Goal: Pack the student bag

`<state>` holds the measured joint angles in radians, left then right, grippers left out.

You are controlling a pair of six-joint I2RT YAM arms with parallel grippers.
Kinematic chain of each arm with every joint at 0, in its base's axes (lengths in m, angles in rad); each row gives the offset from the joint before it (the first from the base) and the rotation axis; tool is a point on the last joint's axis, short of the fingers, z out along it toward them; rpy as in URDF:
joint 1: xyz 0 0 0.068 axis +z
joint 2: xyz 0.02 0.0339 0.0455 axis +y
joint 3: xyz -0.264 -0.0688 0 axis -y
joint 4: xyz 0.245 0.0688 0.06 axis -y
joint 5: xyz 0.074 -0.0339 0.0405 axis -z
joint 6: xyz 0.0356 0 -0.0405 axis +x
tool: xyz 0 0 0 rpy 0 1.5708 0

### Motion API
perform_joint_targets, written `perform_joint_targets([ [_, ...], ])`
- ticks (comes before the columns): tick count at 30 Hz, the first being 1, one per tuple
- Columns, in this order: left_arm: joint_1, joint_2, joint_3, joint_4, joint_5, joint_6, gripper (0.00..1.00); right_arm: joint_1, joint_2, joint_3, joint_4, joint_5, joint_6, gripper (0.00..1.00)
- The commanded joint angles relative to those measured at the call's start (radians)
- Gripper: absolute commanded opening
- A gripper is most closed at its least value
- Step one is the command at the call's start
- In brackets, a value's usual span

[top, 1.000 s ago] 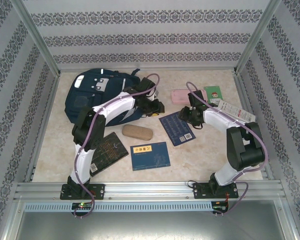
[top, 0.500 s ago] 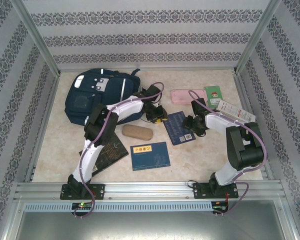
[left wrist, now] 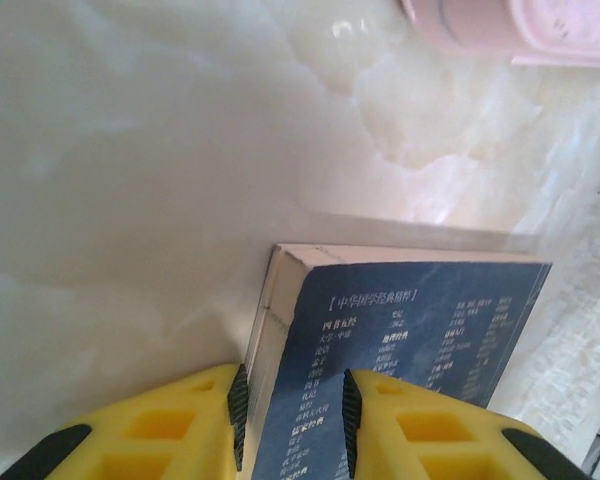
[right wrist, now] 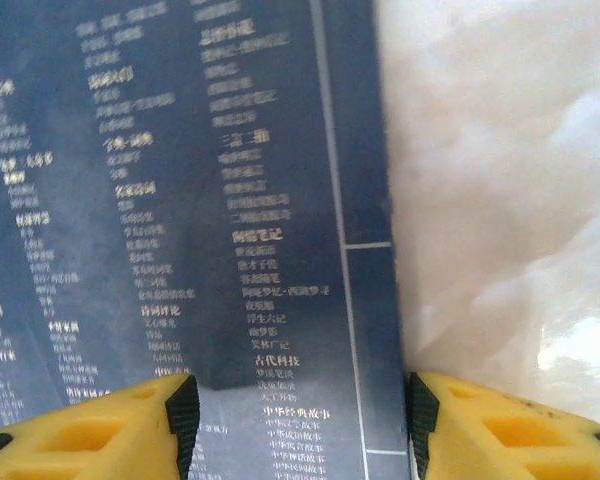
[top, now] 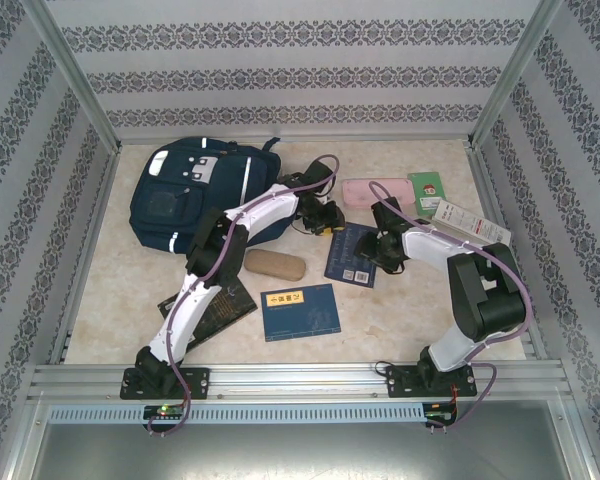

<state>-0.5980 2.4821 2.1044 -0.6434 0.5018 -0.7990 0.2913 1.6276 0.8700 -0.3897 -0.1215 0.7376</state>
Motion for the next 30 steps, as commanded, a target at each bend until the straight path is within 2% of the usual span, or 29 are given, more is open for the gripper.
perform_joint_targets([
  [1, 0.002, -0.014, 0.022, -0.059, -0.011, 0.055, 0.33, 0.045, 0.01, 0.029, 0.0, -0.077, 0.041, 0.61],
  [5, 0.006, -0.072, 0.0, -0.07, -0.014, 0.09, 0.34, 0.045, -0.038, 0.042, -0.039, -0.008, 0.003, 0.71],
  [10, 0.006, -0.162, -0.103, -0.045, -0.018, 0.09, 0.34, 0.027, -0.075, 0.041, -0.035, -0.006, -0.046, 0.72],
  [17, 0.005, -0.268, -0.32, 0.04, -0.015, 0.062, 0.35, 0.012, -0.041, 0.052, -0.027, -0.02, -0.09, 0.72],
  [21, 0.002, -0.269, -0.379, 0.125, 0.058, 0.055, 0.35, 0.001, -0.019, 0.039, -0.01, -0.025, -0.073, 0.72],
  [30, -0.011, -0.204, -0.394, 0.108, 0.093, 0.123, 0.31, -0.003, 0.049, -0.008, 0.098, -0.064, -0.016, 0.71],
])
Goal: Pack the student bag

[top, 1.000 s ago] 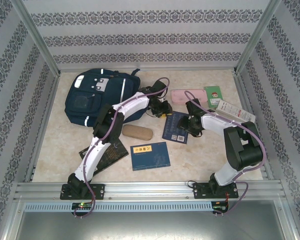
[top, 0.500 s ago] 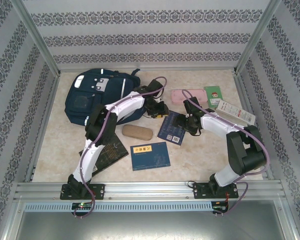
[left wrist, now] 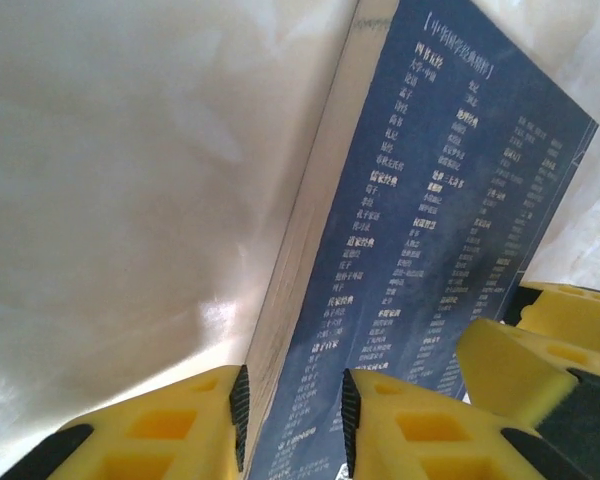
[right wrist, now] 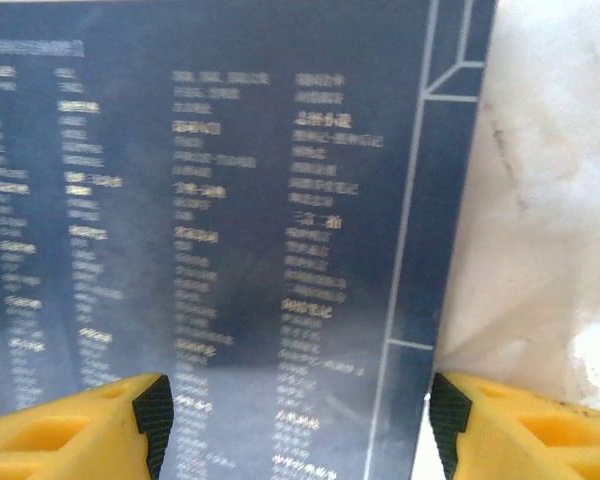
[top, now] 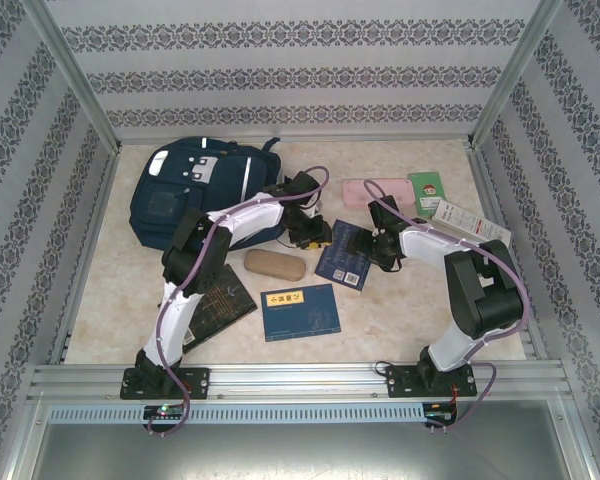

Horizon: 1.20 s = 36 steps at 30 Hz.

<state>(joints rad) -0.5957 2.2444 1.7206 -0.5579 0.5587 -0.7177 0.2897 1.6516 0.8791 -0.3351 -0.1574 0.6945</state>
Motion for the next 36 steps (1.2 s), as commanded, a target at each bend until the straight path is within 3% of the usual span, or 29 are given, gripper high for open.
perform_joint_targets([
  [1, -0.018, 0.038, -0.012, 0.021, 0.038, 0.047, 0.3, 0.001, 0.033, -0.017, 0.05, -0.031, 0.03, 0.71],
  [9, -0.032, 0.065, -0.028, 0.015, 0.042, 0.05, 0.18, 0.026, 0.062, -0.004, 0.155, -0.14, 0.081, 0.68],
  [13, -0.032, 0.067, -0.034, 0.027, 0.058, 0.043, 0.17, 0.036, 0.012, -0.008, 0.233, -0.208, 0.134, 0.68],
  [21, -0.032, 0.06, -0.036, 0.053, 0.095, 0.031, 0.13, -0.023, -0.119, -0.165, 0.613, -0.37, 0.367, 0.63],
  [32, -0.03, 0.065, -0.01, 0.023, 0.1, 0.053, 0.14, -0.055, -0.184, -0.278, 0.76, -0.425, 0.46, 0.56],
  [36, -0.027, 0.067, 0.0, 0.007, 0.09, 0.067, 0.13, -0.053, -0.234, -0.286, 0.675, -0.424, 0.413, 0.56],
])
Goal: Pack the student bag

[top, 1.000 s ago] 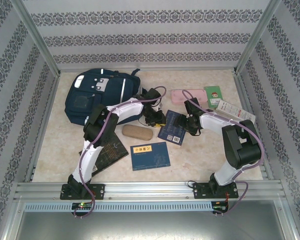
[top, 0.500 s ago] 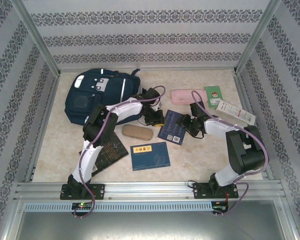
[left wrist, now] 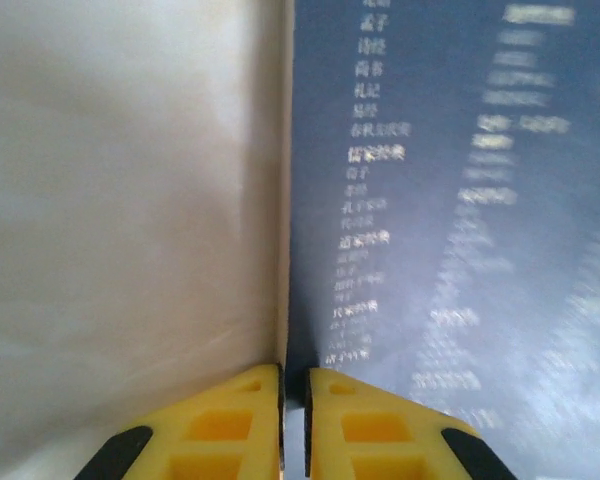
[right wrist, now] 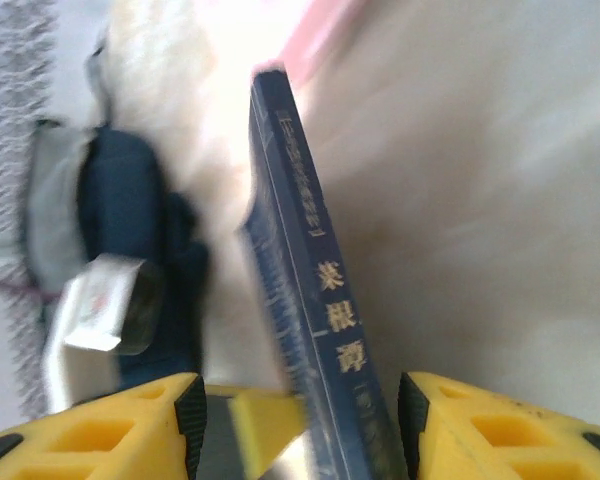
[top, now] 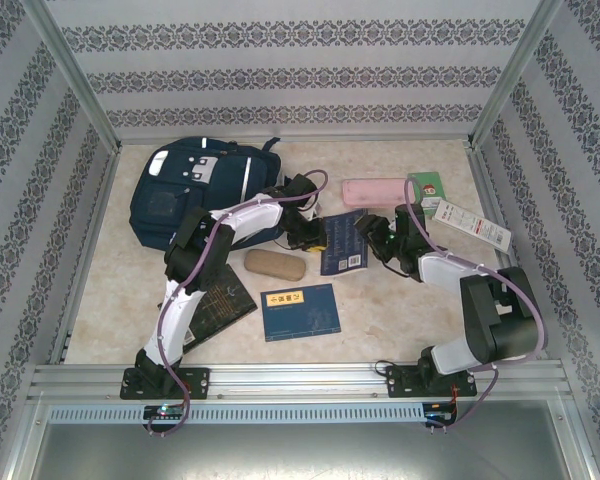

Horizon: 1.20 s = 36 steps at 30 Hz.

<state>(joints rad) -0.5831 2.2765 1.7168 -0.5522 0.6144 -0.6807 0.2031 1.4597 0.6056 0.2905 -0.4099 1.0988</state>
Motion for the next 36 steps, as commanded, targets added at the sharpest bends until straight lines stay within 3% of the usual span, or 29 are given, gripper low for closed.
perform_joint_targets([
  [1, -0.038, 0.037, 0.004, 0.0, 0.033, 0.031, 0.14, 0.032, -0.051, -0.009, 0.007, -0.163, -0.011, 0.56],
  [8, -0.032, 0.037, 0.015, -0.014, 0.024, 0.043, 0.14, 0.022, -0.022, 0.08, -0.308, -0.075, -0.21, 0.51],
  [11, -0.033, 0.037, 0.017, -0.018, 0.022, 0.046, 0.14, 0.012, 0.002, 0.126, -0.383, -0.054, -0.273, 0.38],
  [15, -0.031, 0.028, 0.02, -0.022, 0.018, 0.051, 0.14, 0.001, 0.036, 0.17, -0.42, -0.067, -0.316, 0.06],
  [17, -0.031, 0.022, 0.03, -0.038, 0.01, 0.058, 0.14, -0.004, 0.039, 0.179, -0.421, -0.073, -0.319, 0.0],
  [28, -0.007, -0.084, 0.158, -0.168, -0.085, 0.167, 0.21, -0.028, -0.05, 0.168, -0.359, -0.118, -0.283, 0.0],
  [36, 0.092, -0.208, 0.231, -0.285, -0.342, 0.337, 0.28, -0.035, -0.188, 0.161, -0.291, -0.108, -0.261, 0.0],
])
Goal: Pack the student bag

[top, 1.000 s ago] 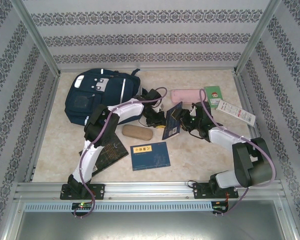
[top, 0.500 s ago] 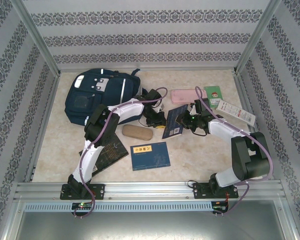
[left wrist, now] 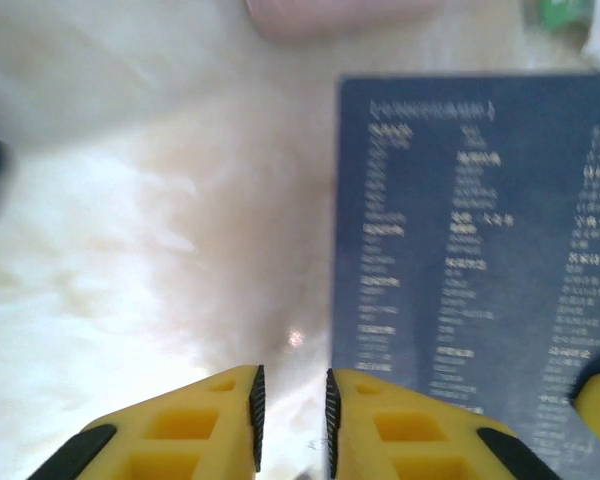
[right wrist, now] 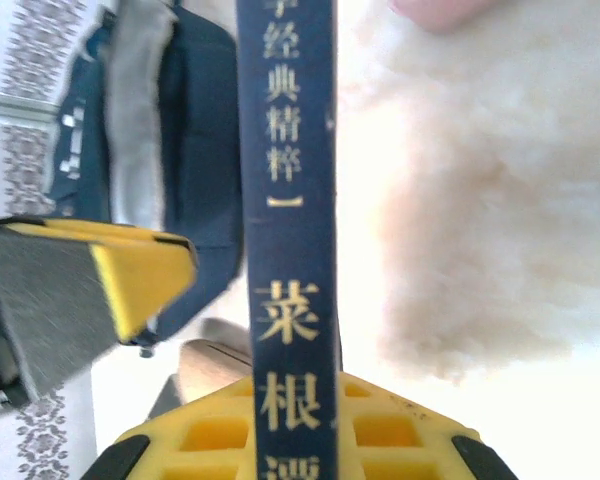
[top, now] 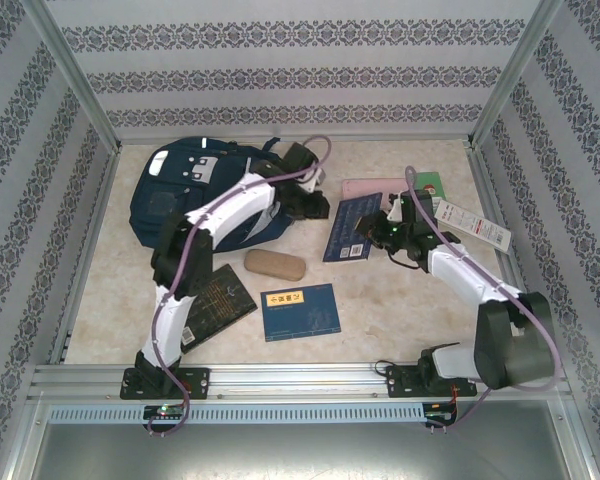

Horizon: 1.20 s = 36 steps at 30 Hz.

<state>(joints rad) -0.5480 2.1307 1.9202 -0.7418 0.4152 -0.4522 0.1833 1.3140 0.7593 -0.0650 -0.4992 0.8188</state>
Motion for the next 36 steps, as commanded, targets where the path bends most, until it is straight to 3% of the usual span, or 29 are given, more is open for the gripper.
perform_joint_targets([
  [1, 0.074, -0.066, 0.029, -0.111, -0.167, 0.126, 0.29, -0.016, -0.048, 0.009, 0.068, -0.028, 0.026, 0.0],
  [8, 0.132, -0.047, 0.021, -0.159, -0.411, 0.284, 0.34, -0.021, -0.033, 0.034, 0.096, -0.089, 0.066, 0.0],
  [14, 0.132, 0.051, 0.09, -0.189, -0.477, 0.336, 0.46, -0.02, -0.009, 0.027, 0.129, -0.098, 0.09, 0.0],
  [19, 0.132, 0.11, 0.105, -0.192, -0.48, 0.343, 0.47, -0.007, 0.002, 0.035, 0.129, -0.102, 0.091, 0.0],
  [20, 0.131, 0.12, 0.11, -0.196, -0.478, 0.343, 0.43, -0.005, 0.002, 0.035, 0.129, -0.101, 0.092, 0.0],
  [23, 0.131, 0.128, 0.115, -0.197, -0.467, 0.335, 0.05, 0.012, 0.007, 0.038, 0.132, -0.093, 0.092, 0.0],
  [24, 0.131, 0.119, 0.114, -0.193, -0.474, 0.33, 0.0, 0.019, 0.011, 0.039, 0.138, -0.09, 0.097, 0.0],
  [29, 0.132, 0.033, 0.132, -0.189, -0.521, 0.305, 0.0, 0.09, 0.065, 0.07, 0.22, -0.068, 0.132, 0.0],
  [36, 0.138, -0.079, 0.201, -0.217, -0.543, 0.288, 0.0, 0.183, 0.258, 0.198, 0.465, -0.063, 0.268, 0.0],
])
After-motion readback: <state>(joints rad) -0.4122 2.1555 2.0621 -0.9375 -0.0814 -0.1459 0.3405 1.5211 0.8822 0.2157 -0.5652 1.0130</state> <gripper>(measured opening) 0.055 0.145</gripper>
